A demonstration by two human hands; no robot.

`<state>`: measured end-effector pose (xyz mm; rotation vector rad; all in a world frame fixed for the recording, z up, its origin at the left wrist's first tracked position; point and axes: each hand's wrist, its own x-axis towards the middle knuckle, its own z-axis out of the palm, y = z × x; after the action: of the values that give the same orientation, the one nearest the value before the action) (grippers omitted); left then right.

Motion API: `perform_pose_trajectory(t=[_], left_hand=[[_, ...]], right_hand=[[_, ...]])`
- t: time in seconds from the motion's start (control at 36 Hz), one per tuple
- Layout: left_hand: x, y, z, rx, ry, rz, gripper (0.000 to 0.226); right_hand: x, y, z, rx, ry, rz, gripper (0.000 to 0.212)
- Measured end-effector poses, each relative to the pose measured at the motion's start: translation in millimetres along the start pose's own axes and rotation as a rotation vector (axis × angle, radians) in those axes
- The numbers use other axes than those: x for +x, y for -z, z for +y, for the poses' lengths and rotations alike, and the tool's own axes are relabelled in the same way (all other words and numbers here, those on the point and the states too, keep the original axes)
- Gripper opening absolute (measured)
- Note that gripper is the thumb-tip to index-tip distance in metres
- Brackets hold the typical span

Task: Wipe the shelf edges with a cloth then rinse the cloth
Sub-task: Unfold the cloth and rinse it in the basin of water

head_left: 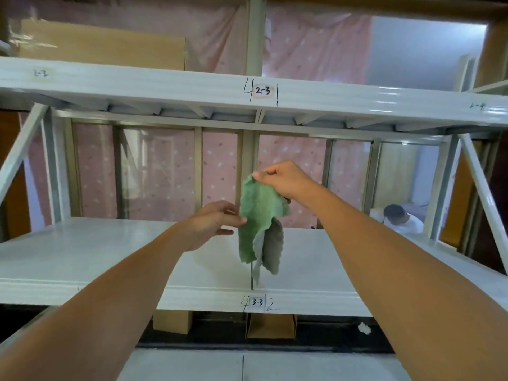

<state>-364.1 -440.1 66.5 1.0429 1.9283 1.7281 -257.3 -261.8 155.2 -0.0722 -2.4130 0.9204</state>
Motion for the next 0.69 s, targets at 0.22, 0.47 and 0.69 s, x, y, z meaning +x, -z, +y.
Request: perform_pose_trajectory(t=[0.22,0.47,0.69], left_hand=[[5.3,-43.8,34.5,0.092,-0.24,0.211,0.039],[15.2,-61.7,38.8,0.332,-0.355,0.241,0.03],[40.0,-40.1,38.6,-0.063,-0.005,0.442,0.022]], right_hand=[[11.3,1.8,3.2,0.105,-0.224,0.031,0.023],[23.8,-3.2,11.0,0.14,-0.3,0.18,0.026],[21.8,9.8,34.0,0.145,-0.301,0.12,0.025]])
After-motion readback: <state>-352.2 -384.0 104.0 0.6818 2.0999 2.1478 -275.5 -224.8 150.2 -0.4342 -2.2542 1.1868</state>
